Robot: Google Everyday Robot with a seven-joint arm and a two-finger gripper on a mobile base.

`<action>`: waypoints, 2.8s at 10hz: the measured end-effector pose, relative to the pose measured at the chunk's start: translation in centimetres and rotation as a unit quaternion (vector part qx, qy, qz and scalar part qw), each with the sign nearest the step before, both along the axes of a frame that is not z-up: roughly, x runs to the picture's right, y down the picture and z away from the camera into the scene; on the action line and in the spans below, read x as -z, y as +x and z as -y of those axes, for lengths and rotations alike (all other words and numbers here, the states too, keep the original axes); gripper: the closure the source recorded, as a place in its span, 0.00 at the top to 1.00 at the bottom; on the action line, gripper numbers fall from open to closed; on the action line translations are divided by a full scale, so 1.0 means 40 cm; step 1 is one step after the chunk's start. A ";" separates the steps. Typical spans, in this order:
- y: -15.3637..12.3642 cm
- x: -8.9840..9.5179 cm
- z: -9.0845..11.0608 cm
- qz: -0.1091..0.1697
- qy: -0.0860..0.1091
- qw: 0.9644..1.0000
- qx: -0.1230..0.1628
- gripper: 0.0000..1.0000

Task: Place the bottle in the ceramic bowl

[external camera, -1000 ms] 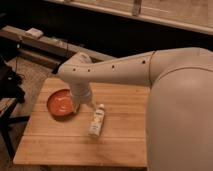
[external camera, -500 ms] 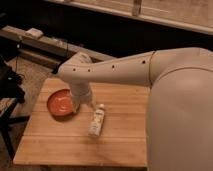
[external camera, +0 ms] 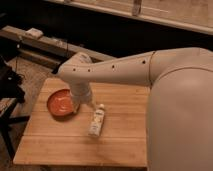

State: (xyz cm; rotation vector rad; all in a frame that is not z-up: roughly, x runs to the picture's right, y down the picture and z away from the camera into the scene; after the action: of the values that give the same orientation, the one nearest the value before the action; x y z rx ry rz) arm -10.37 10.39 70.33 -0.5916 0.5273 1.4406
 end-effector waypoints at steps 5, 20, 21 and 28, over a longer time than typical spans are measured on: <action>0.000 -0.002 -0.007 -0.001 0.007 1.000 -0.002 0.65; 0.121 -0.262 -0.196 -0.049 -0.005 0.999 -0.016 0.65; 0.119 -0.280 -0.216 -0.047 -0.011 0.999 -0.019 0.65; 0.112 -0.304 -0.217 -0.042 -0.021 0.998 -0.030 0.17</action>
State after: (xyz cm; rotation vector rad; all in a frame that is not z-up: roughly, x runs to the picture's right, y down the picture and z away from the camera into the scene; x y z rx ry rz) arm -5.89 19.06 82.50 -0.5865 0.6117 1.5181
